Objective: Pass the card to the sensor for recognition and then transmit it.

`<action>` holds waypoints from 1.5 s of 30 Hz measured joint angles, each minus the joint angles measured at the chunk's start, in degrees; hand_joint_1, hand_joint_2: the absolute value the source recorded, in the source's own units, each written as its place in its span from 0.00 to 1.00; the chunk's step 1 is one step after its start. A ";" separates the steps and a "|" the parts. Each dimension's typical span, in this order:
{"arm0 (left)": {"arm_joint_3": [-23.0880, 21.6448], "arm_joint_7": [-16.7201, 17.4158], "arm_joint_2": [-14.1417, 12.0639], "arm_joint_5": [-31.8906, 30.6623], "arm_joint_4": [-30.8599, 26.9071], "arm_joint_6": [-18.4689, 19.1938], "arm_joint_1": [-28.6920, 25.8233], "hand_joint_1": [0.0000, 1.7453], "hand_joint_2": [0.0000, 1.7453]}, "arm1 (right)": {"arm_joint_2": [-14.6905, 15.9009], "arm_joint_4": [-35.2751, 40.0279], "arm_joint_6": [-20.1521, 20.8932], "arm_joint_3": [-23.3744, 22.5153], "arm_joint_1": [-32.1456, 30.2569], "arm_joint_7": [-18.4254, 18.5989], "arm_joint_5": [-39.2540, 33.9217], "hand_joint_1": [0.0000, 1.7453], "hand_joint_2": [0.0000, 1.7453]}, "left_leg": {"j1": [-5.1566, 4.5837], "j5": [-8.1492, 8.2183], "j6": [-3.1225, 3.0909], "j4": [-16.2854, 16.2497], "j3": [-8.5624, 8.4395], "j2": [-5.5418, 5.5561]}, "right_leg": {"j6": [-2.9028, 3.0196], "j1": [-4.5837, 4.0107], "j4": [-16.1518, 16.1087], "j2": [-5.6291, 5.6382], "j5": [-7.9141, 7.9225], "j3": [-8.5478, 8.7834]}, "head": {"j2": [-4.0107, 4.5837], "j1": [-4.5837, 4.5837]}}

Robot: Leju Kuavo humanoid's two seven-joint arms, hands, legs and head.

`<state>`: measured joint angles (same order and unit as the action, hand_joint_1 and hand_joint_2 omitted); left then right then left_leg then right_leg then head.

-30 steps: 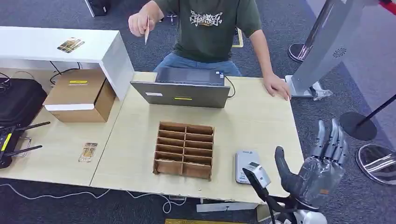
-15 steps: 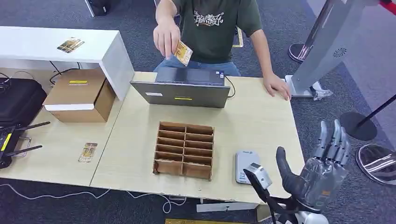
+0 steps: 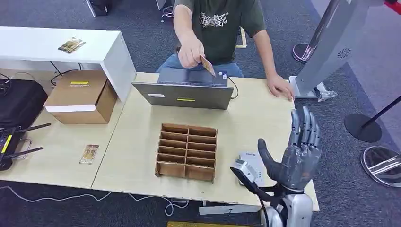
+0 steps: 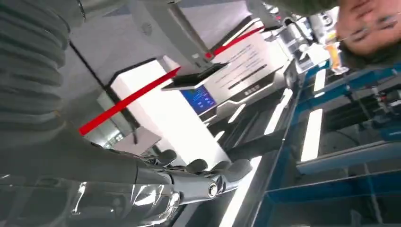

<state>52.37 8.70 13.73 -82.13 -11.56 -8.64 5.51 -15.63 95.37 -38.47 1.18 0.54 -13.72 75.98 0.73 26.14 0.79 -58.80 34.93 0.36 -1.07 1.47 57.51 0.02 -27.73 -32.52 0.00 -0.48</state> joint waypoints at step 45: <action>-4.15 2.56 -0.42 -2.08 0.00 3.70 3.12 0.00 0.00 | -1.71 -43.71 3.30 18.10 41.92 11.71 -1.71 0.00 1.00 | 0.02 -0.26 -0.01 -0.02 0.11 -0.08 | 0.07 0.00 0.04 0.09 0.19 -0.31 | 0.00 -0.07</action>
<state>48.22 11.26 13.31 -84.21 -11.56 -4.94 8.64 -17.33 51.67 -35.17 19.28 42.46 -2.01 74.27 0.75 25.88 0.78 -58.82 35.04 0.28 -1.00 1.47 57.55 0.12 -27.53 -32.83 0.00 -0.55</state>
